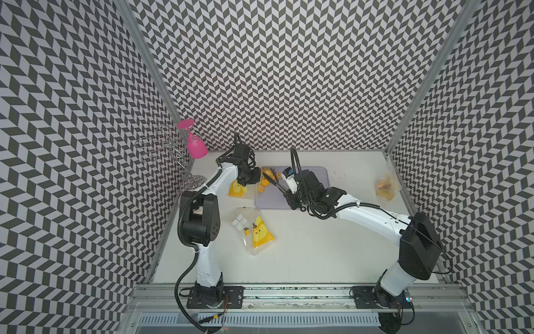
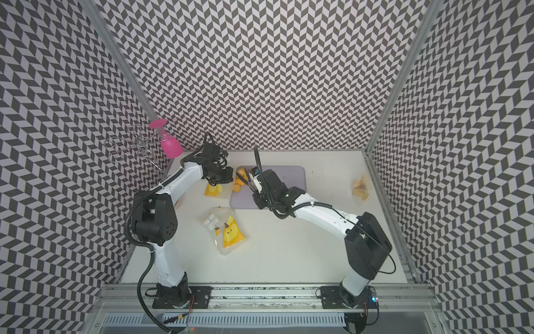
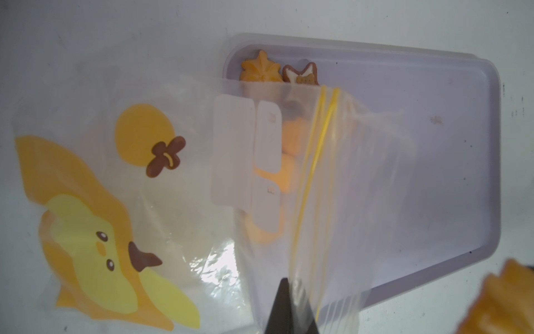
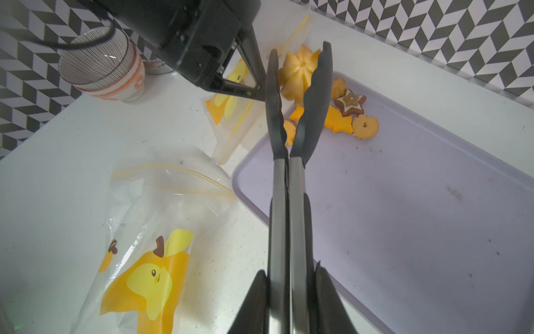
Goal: Put the cookies into a resealable bag to prevent moisture
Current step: Place the cookie in the ziploc bag.
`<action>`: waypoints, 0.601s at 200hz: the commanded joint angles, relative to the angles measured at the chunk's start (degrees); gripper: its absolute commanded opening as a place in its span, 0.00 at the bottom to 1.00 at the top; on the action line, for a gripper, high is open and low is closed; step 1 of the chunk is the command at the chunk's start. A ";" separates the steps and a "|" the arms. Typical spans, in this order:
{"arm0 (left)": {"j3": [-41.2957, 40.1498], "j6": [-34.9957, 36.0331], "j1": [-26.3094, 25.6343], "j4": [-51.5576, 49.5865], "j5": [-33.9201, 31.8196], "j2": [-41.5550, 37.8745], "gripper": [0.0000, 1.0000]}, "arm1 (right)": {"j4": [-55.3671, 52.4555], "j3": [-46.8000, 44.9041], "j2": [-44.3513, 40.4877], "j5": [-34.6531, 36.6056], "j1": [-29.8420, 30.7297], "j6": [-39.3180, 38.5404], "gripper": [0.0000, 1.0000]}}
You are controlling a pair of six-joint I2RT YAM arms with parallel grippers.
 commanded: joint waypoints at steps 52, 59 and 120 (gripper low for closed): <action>-0.38 0.98 -0.33 0.51 1.38 0.37 0.00 | 2.06 5.63 5.41 -1.25 0.47 -1.79 0.20; -0.38 1.04 -0.32 0.46 1.41 0.38 0.00 | 1.99 5.74 5.83 -1.18 0.47 -1.89 0.20; -0.30 1.08 -0.23 0.42 1.28 0.13 0.00 | -1.26 6.12 9.34 5.24 0.65 -2.64 0.19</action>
